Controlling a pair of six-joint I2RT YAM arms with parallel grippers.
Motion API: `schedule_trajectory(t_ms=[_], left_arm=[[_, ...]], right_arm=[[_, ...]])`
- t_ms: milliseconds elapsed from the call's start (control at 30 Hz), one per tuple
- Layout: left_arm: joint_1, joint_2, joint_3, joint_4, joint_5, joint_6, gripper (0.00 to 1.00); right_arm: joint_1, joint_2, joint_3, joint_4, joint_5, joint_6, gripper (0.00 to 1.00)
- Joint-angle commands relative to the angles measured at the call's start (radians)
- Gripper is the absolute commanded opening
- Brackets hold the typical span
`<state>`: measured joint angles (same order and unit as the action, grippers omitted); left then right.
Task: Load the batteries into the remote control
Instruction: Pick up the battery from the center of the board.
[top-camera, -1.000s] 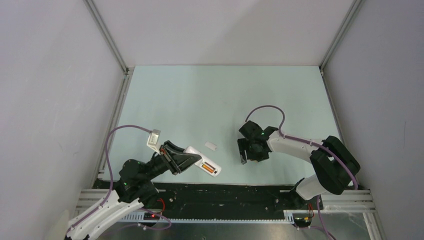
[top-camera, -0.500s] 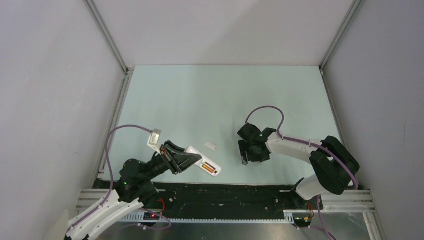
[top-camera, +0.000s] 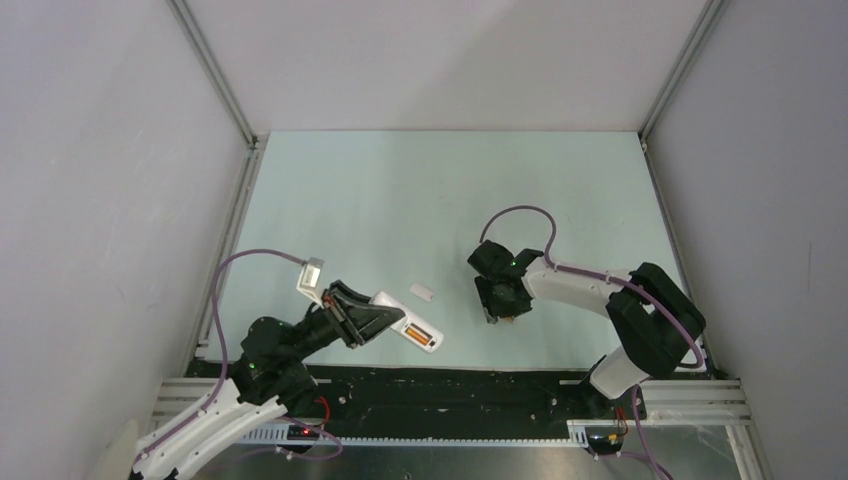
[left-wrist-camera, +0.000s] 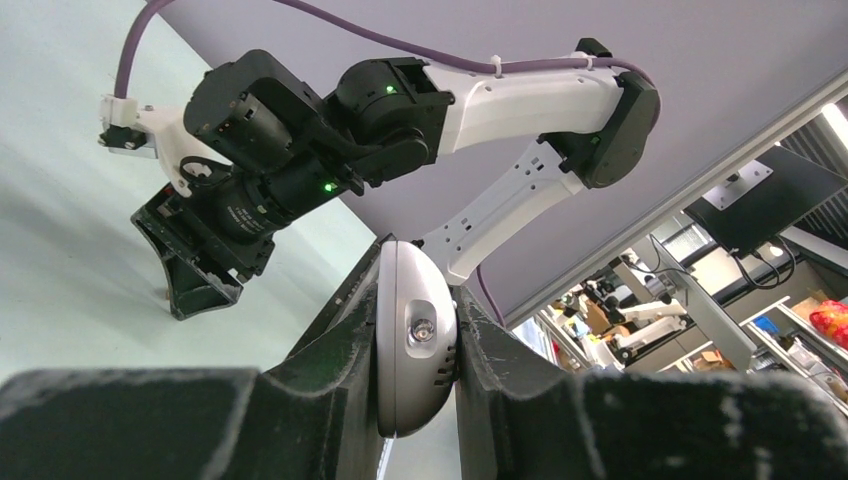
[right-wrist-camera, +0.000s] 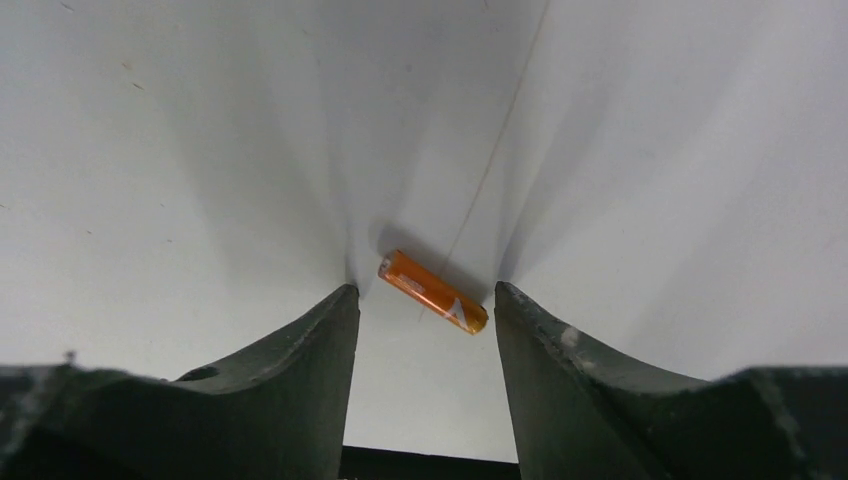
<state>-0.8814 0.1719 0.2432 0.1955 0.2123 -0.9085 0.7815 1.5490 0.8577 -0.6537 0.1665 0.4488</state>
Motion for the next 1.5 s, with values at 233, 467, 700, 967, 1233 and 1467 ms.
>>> schedule_trajectory(t_ms=[233,467,700,967,1233,1467], left_arm=[[-0.002,-0.017,0.018,0.028,-0.013,-0.004,0.00],[-0.001,-0.012,0.020,0.028,-0.009,-0.003,0.00],[-0.001,-0.020,0.016,0.027,-0.012,-0.004,0.00],[-0.002,-0.021,0.016,0.025,-0.014,-0.007,0.00],[-0.001,0.011,0.029,0.023,-0.044,-0.053,0.00],[-0.001,0.046,0.029,0.019,-0.101,-0.183,0.00]], right_arm=[[0.009,0.072,0.039,0.026,0.002,-0.050,0.42],[0.016,0.095,0.040,0.010,0.004,-0.035,0.29],[0.020,0.106,0.040,0.001,-0.008,-0.020,0.24],[0.027,0.097,0.038,-0.015,-0.007,0.028,0.00],[0.046,-0.178,0.040,-0.014,0.038,0.081,0.00],[0.212,-0.553,0.062,0.149,0.141,-0.004,0.00]])
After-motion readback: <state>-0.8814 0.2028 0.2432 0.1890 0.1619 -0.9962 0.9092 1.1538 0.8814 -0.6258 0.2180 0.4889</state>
